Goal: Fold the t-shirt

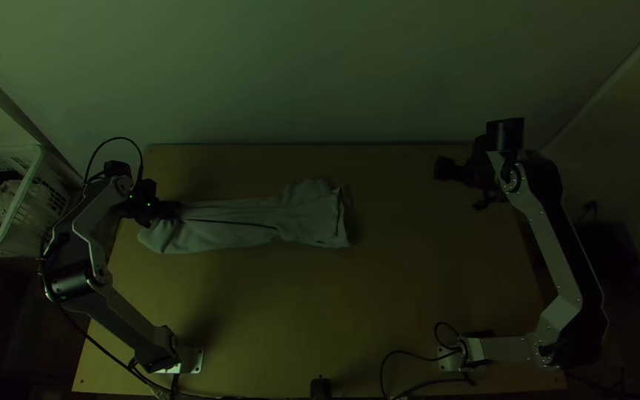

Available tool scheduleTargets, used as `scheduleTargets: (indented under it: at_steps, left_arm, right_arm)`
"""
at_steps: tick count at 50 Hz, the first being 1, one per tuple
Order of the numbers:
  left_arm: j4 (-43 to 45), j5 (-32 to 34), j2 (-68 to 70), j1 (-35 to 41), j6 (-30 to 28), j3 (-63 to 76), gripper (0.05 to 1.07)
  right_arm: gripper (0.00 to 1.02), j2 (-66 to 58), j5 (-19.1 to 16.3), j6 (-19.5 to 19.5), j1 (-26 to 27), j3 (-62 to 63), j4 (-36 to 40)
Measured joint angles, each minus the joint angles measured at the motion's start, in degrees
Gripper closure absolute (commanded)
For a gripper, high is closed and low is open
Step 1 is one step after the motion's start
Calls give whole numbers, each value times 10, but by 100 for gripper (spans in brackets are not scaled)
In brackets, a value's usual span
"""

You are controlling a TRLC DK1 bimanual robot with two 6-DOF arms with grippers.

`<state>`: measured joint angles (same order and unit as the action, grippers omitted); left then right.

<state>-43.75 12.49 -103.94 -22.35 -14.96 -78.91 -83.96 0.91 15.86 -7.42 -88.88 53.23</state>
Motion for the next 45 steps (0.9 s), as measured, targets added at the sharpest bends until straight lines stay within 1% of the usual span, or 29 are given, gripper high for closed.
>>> scheduleTargets:
  at_steps: [9, 17, 24, 37, 45]
  left_arm:
    - [-31, -72, 43, -14, -36, -25, 105]
    - [-84, -123, 72, 9, -45, -73, 105]
    - [-115, -180, 84, 60, -46, -111, 105]
    - [-190, -207, 85, 168, -19, -193, 105]
    - [-239, -225, 61, 237, 18, -254, 105]
  right_arm:
    - [3, 1, 0, 0, 5, 19, -10]
    - [3, 11, 1, 0, 5, 33, -18]
    - [3, 28, 1, 0, 13, 40, -18]
    - [3, 64, 2, 0, 23, 73, -20]
    - [3, 85, 2, 0, 23, 89, -20]
